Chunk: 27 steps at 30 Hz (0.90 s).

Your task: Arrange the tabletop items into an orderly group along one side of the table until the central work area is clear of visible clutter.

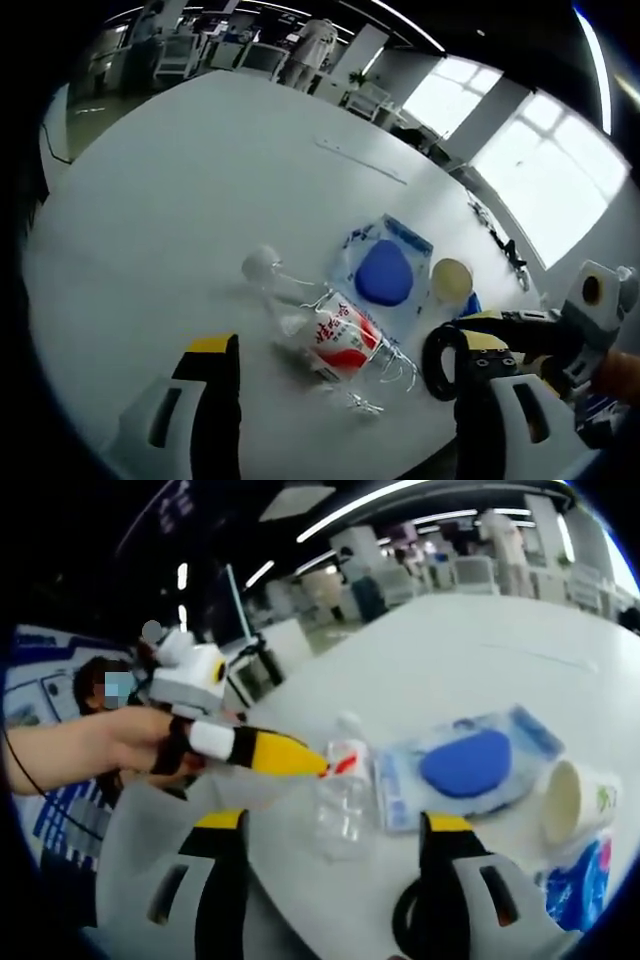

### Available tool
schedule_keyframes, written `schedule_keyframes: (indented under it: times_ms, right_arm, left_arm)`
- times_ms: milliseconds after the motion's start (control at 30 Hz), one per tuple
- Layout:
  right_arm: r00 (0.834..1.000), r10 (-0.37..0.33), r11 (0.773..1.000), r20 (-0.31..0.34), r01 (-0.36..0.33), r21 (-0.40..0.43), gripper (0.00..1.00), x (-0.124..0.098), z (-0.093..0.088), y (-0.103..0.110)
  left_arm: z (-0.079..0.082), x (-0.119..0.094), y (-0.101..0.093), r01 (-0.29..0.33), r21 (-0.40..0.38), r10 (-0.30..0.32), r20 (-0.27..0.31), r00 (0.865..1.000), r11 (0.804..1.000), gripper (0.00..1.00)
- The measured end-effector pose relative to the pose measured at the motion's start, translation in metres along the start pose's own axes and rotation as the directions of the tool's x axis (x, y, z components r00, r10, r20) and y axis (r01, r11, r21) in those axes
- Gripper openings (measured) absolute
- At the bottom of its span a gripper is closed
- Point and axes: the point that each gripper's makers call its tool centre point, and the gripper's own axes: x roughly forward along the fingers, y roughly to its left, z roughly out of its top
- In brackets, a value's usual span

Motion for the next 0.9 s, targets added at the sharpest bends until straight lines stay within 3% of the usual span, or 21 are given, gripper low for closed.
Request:
schedule_keyframes:
  times_ms: [400, 600, 900]
  right_arm:
    - [0.997, 0.002, 0.998, -0.072, -0.006, -0.06, 0.63, 0.026, -0.009, 0.009]
    - [0.996, -0.01, 0.998, -0.094, 0.004, -0.067, 0.57, 0.043, -0.009, 0.011]
    - [0.991, -0.026, 0.994, -0.13, 0.012, -0.11, 0.57, 0.055, -0.014, 0.01]
  left_arm:
    - [0.008, 0.01, 0.006, -0.03, -0.07, 0.03, 0.008, 1.0, 0.997, 0.84]
    - [0.009, 0.019, 0.008, -0.051, -0.087, 0.051, -0.003, 0.999, 0.995, 0.82]
    - [0.008, 0.029, 0.016, -0.071, -0.116, 0.067, -0.033, 0.997, 0.991, 0.8]
